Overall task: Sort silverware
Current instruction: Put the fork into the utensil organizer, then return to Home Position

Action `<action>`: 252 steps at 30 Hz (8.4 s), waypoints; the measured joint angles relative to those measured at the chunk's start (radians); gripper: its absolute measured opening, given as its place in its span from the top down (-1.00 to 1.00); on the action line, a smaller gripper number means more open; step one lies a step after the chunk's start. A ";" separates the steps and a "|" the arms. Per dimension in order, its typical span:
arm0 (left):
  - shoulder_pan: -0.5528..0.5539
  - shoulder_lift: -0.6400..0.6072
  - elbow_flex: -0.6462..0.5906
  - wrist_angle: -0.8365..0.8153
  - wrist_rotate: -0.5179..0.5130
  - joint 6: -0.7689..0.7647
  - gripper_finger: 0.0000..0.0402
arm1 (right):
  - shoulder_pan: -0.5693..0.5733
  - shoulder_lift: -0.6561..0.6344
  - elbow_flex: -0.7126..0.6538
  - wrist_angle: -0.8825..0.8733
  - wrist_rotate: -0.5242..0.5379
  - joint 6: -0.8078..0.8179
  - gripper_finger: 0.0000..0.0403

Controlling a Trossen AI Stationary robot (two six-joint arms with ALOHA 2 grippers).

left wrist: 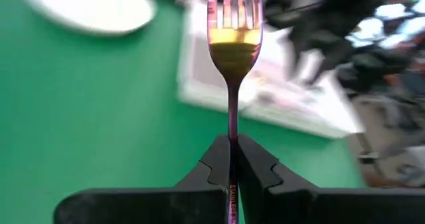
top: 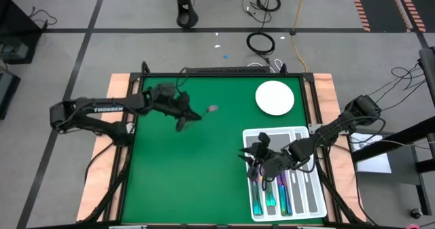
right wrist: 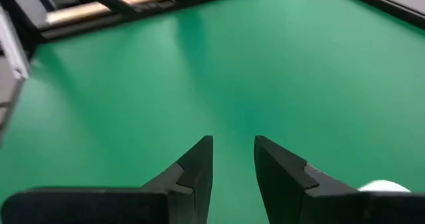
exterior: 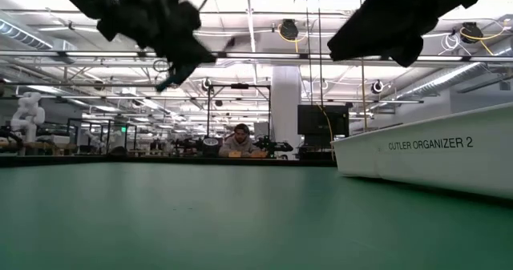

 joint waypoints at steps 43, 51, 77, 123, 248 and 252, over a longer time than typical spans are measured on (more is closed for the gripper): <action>-0.681 0.538 0.167 1.193 -0.050 -0.096 0.91 | -0.036 0.076 0.000 0.960 -0.654 -0.590 0.09; -0.681 0.538 0.171 1.182 -0.076 -0.064 0.91 | -0.037 0.076 0.000 0.965 -0.654 -0.628 -0.04; -0.640 0.672 0.360 1.104 -0.079 -0.069 0.91 | -0.035 0.076 0.000 0.972 -0.658 -0.657 -0.01; -0.589 0.672 0.360 0.952 0.115 -0.254 0.91 | -0.033 0.075 0.000 0.940 -0.647 -0.746 0.87; -0.969 0.239 0.237 -0.126 -0.878 0.122 0.17 | 0.125 -0.005 0.000 -0.222 -0.409 1.178 0.46; -0.969 0.239 0.237 -0.120 -0.880 0.122 0.17 | 0.105 -0.059 0.000 -0.218 -0.380 1.098 0.47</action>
